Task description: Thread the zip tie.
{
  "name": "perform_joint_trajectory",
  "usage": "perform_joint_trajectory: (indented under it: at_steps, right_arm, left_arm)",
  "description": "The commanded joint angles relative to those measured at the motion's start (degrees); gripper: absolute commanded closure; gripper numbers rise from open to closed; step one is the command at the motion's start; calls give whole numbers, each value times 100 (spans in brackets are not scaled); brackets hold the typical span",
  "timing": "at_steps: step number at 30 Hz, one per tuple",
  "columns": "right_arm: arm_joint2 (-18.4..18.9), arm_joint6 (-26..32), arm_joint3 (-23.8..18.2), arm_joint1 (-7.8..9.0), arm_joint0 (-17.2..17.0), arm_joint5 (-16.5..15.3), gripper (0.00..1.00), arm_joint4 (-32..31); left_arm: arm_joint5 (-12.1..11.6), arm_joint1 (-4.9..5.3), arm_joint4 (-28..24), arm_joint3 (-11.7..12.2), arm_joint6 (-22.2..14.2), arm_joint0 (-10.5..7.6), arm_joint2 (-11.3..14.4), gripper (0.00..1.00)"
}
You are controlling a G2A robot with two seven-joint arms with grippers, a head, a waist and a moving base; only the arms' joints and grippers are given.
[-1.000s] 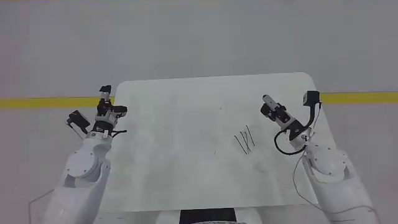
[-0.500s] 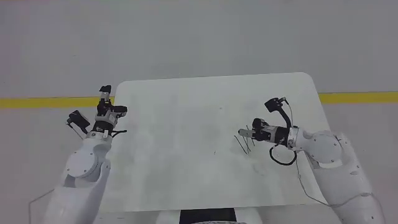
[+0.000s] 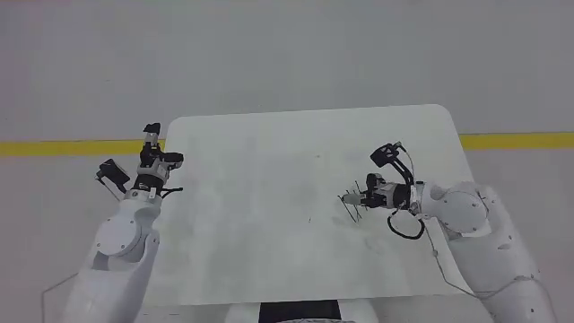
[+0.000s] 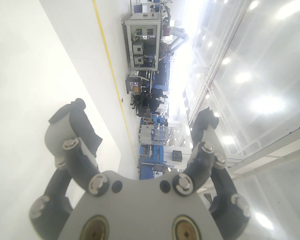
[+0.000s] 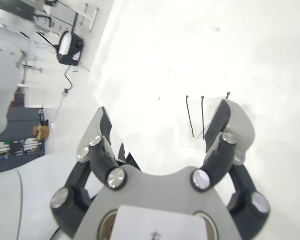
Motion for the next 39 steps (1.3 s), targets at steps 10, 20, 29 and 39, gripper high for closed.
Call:
perform_joint_trajectory:
  at_steps: [10,20,29,39]
  right_arm:
    - [-730,1083,-28,66,495,0,0,-394]
    - [-780,983,263,83,562,0,0,-233]
    - [-1107,1079,864,105,1010,0,0,59]
    - [-1183,919,1092,92,1008,7,0,157]
  left_arm:
    - [0,0,0,0,0,0,0,0]
    - [0,0,0,0,0,0,0,0]
    - [0,0,0,0,0,0,0,0]
    - [0,0,0,0,0,0,0,0]
